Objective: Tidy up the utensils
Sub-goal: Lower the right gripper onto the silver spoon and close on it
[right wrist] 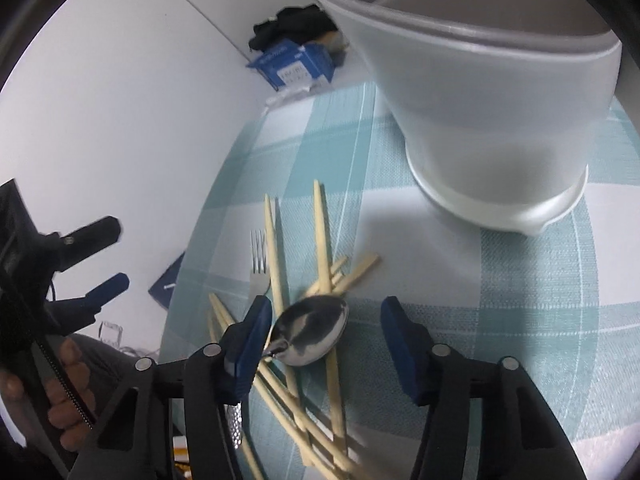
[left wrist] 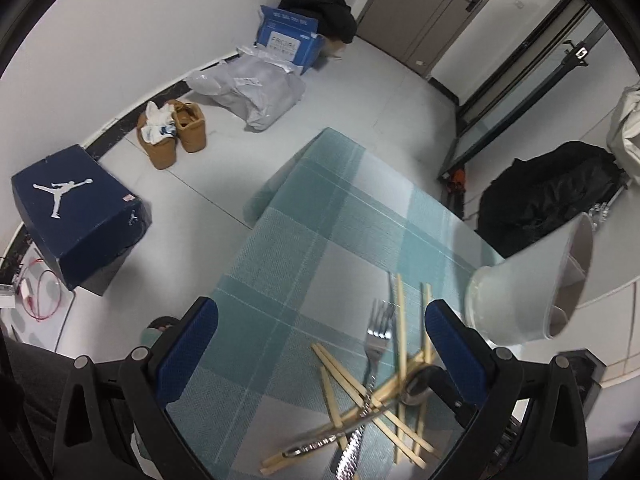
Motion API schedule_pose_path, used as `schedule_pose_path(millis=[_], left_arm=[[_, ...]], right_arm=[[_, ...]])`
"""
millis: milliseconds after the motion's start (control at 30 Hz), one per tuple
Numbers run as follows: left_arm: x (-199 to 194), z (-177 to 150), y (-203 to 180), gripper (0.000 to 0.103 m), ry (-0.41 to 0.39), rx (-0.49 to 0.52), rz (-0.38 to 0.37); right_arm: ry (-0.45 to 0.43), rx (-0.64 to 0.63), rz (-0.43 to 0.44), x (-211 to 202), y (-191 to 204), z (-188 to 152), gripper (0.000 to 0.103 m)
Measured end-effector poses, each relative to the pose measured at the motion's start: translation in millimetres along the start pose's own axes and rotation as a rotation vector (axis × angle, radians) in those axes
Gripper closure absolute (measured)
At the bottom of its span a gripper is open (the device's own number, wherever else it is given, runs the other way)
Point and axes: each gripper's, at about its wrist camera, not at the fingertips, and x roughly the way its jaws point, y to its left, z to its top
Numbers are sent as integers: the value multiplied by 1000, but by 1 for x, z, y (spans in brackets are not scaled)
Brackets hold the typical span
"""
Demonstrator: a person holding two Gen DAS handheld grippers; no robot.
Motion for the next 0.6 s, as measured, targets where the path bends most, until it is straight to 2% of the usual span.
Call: schedule_pose_path(millis=[67,100,167,300,433,600], left_arm=[[3,3,-1,2,0,-3,3],[4,4,-1,2,3,-8,-1],[8,6,-2,2,6,-10,8],[11,6,-3,2,-7,7,53],[13,4,-3,2,-1,32,66],[15,1,0,1,20,20,67]], right_arm=[[14,1,27,2,1,1,58],[32,2,42,1,0,2,70],[61,1,45,1,0,2,83],[58,31,74,-3,-5,4,97],[27,21,71,-12,-5,4,102],[28,24,68,-17,-7,1,99]])
